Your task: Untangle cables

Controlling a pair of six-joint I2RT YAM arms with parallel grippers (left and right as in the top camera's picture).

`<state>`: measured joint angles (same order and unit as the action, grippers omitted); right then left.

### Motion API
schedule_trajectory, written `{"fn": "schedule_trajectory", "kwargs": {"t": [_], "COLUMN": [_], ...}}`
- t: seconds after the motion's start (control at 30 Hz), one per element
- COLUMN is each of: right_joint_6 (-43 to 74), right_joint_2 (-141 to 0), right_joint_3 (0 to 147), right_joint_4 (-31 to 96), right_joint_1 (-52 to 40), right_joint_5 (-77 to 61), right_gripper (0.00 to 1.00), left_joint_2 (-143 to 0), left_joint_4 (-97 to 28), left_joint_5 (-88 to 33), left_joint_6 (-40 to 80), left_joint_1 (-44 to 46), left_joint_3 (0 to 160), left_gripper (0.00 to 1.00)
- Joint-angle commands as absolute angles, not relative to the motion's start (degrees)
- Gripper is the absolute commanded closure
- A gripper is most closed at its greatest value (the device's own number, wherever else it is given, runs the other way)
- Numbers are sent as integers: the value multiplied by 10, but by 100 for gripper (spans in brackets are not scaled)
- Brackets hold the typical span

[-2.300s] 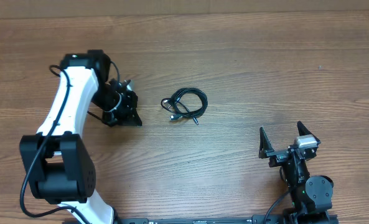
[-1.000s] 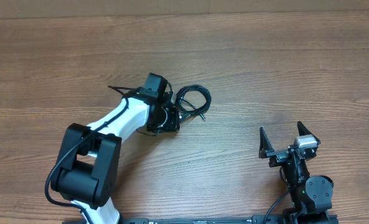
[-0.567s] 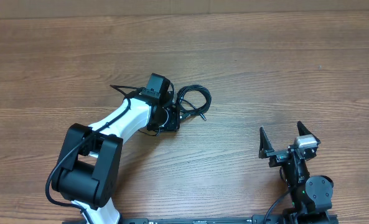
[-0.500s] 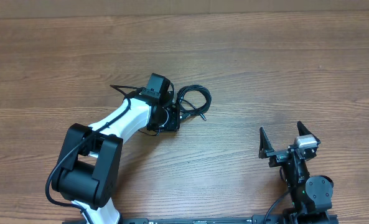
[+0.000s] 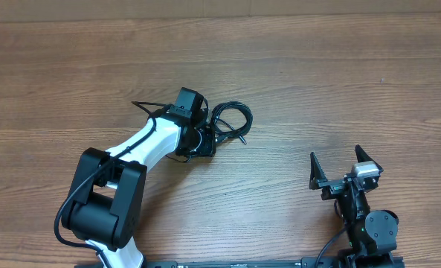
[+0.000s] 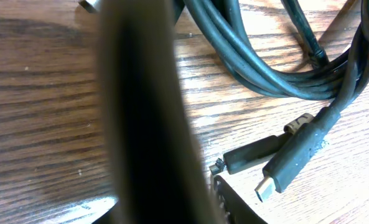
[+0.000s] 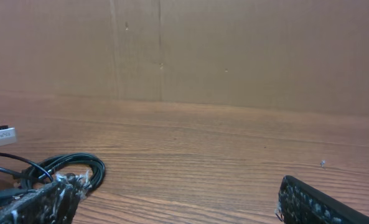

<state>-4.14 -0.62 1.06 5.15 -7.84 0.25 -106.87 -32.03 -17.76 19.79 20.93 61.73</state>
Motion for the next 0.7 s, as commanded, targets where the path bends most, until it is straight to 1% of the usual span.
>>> {"fn": "schedule_trajectory", "kwargs": {"t": [0.0, 0.67], "right_joint_6": [-44, -44], "right_joint_2": [-2, -2], "right_joint_3": [4, 4], "right_joint_4": [48, 48], "right_joint_1": [-74, -74], "right_joint_5": [1, 1], "right_gripper": [0, 0], "left_joint_2": [-1075, -1075], "left_joint_4": [-321, -321], "left_joint_5": [-159, -154], "left_joint_6": [202, 202], "left_joint_1": [210, 210], "left_joint_3": [611, 611], "left_gripper": [69, 66]}}
